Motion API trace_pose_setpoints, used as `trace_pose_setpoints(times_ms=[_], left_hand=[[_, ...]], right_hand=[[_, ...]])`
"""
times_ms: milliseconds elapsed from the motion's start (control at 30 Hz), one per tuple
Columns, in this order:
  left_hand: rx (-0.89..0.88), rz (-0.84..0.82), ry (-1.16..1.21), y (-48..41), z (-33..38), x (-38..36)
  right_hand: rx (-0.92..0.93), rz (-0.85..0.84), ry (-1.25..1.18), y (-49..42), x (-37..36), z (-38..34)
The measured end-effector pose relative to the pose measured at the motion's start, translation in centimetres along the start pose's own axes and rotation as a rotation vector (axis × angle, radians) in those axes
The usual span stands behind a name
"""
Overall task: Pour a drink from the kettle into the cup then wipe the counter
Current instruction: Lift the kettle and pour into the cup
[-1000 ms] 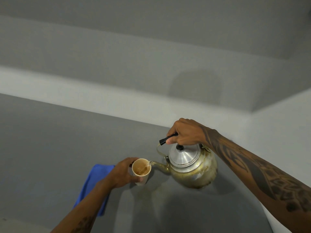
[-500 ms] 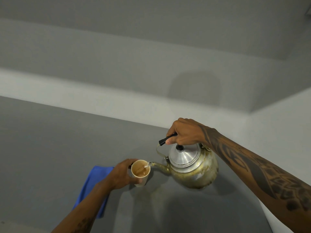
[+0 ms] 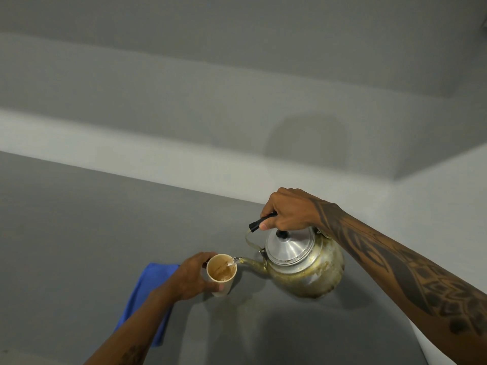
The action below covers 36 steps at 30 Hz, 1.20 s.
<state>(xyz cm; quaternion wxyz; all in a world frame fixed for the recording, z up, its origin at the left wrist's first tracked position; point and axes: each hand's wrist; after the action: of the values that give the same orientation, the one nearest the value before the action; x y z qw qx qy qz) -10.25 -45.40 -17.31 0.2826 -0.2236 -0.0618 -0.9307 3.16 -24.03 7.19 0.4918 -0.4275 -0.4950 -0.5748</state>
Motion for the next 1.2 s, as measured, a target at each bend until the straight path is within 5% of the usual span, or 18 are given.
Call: trace_pose_setpoints(times_ms=[1200], left_hand=[[0.004, -0.007, -0.021, 0.20, 0.61, 0.09]], right_hand=[[0.031, -0.005, 0.039, 0.79, 0.43, -0.56]])
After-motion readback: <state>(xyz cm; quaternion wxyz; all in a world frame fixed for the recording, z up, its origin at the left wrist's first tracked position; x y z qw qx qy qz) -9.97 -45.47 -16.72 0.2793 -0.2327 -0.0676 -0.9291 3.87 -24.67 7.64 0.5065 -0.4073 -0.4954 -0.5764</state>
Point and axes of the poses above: each hand's wrist, its own y-axis away from the middle knuckle, its own x-axis out of the back of the hand, z = x × y, and after that the axes turned 14 degrees about y, right-handed
